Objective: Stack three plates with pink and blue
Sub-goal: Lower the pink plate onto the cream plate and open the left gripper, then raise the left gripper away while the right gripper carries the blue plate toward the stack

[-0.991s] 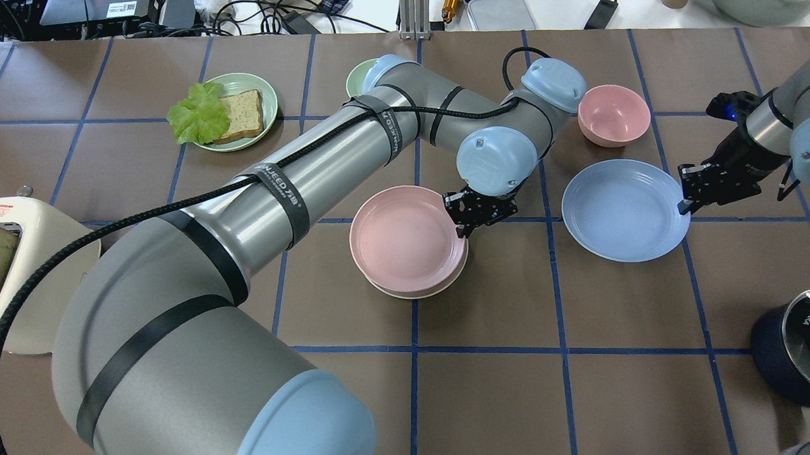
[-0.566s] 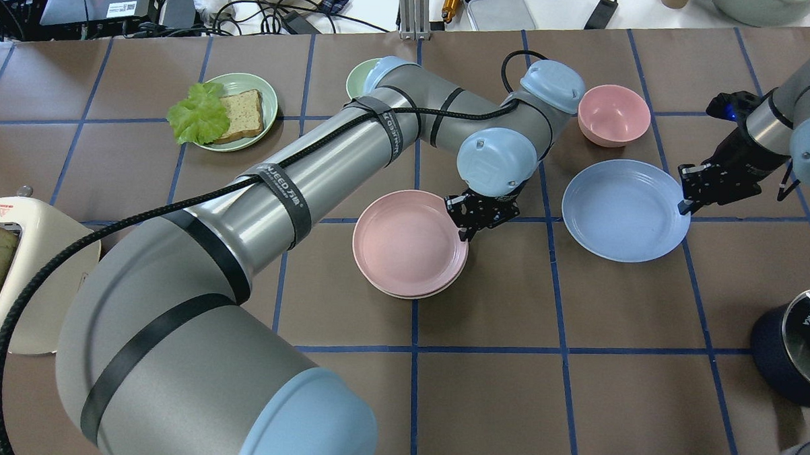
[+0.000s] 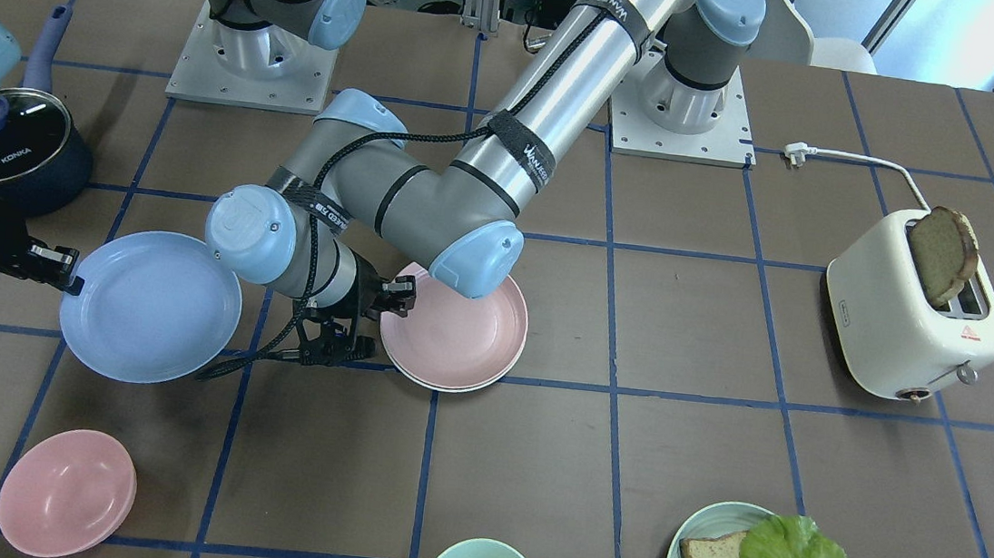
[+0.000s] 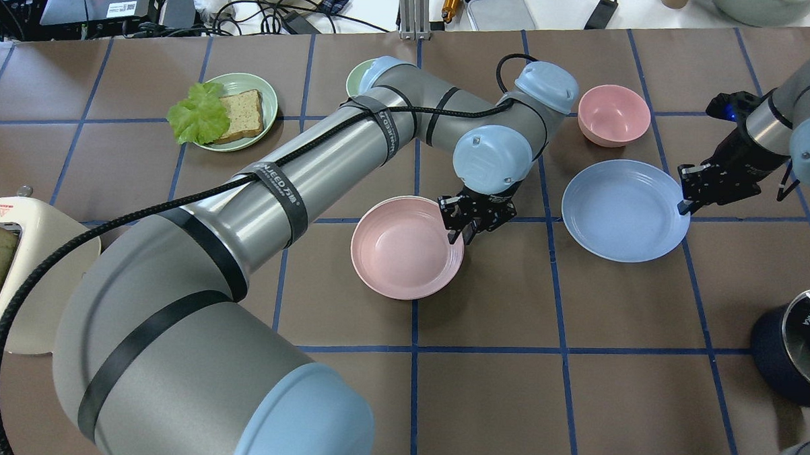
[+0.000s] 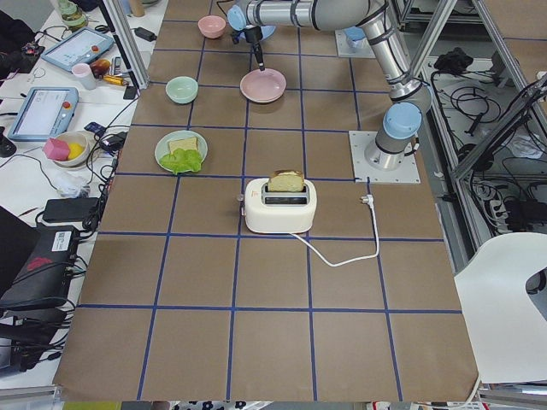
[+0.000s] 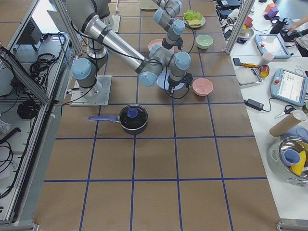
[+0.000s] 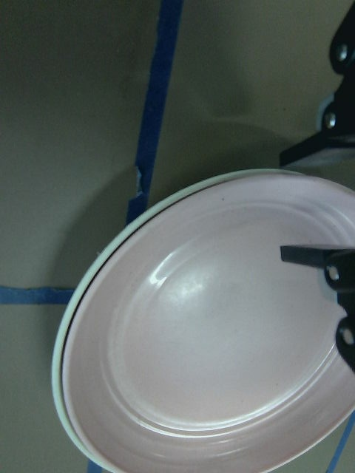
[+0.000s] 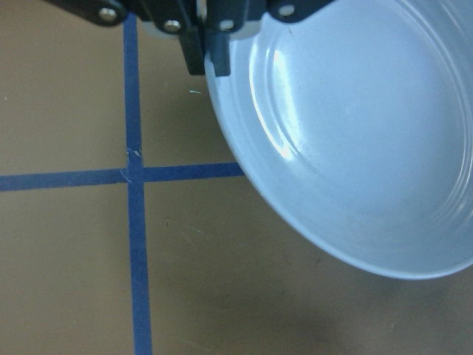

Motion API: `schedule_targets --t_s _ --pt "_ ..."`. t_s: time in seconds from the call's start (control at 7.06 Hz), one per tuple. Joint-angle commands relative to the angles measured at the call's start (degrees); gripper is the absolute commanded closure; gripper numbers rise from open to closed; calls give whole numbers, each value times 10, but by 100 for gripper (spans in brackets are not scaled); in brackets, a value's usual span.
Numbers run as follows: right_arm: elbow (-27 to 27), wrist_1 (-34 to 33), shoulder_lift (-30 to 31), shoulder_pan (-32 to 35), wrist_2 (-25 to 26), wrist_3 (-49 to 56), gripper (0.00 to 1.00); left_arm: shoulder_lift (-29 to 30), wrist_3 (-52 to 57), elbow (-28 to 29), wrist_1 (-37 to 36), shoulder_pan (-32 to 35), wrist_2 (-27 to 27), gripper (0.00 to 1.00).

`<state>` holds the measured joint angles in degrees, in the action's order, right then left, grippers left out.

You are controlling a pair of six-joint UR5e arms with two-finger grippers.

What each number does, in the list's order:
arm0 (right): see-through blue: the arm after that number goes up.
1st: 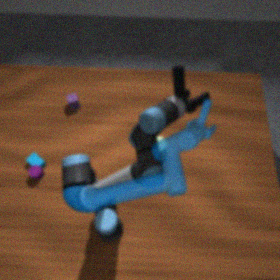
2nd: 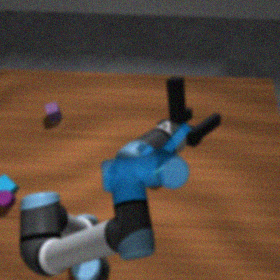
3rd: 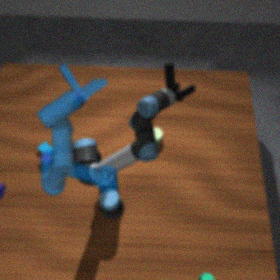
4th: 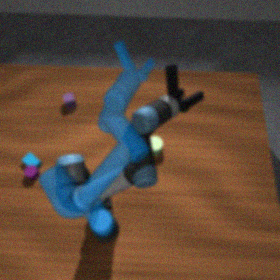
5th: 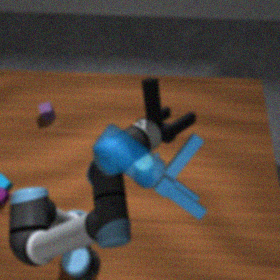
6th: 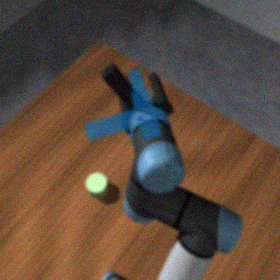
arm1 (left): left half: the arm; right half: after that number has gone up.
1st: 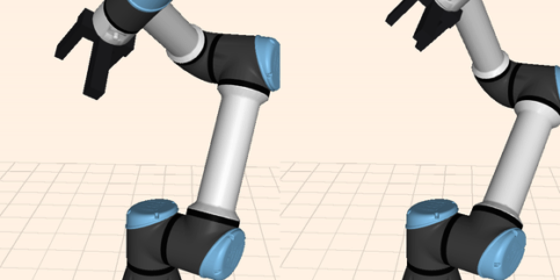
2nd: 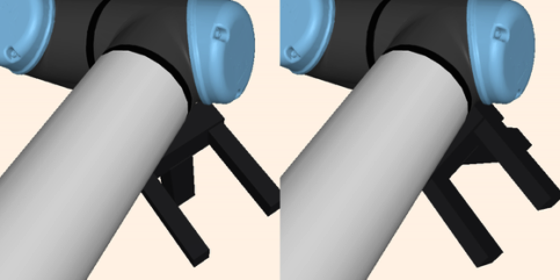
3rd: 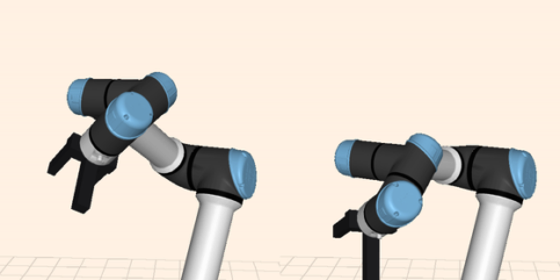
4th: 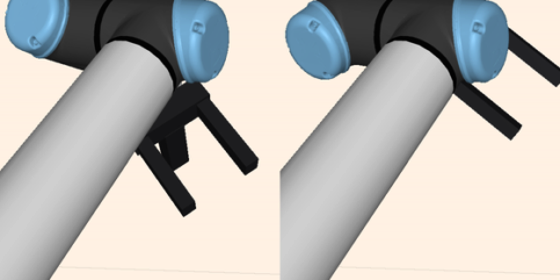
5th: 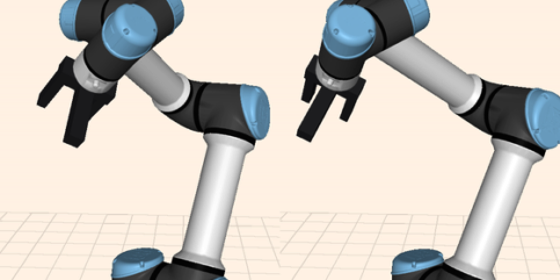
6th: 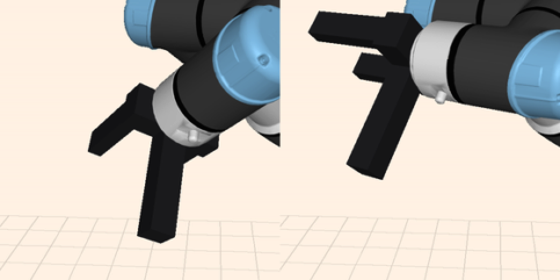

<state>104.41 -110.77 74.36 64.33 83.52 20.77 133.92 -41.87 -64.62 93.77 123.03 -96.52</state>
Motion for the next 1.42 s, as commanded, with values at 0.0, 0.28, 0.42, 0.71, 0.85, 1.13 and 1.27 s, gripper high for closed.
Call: schedule_targets --t_s 0.0,0.28,0.42,0.71,0.85,1.13,1.27 --pt "0 -1 0 0 -5 0 100 -19 2 20 8 -4 0 0" --pt "1 -1 2 34 -7 -40 100 -40 24 68 47 -27 0 0" --pt "3 1 5 66 -16 -96 100 -56 52 83 53 -44 0 0" --pt "1 -1 11 111 -39 -171 100 -106 166 84 53 -76 -5 0" --pt "1 -3 21 139 -39 -199 100 -133 213 82 53 -96 -5 0" --pt "4 -3 30 223 -42 -312 100 -175 312 75 55 -148 0 0" --pt "13 -6 31 258 -84 -358 100 -195 341 63 56 -165 1 0"
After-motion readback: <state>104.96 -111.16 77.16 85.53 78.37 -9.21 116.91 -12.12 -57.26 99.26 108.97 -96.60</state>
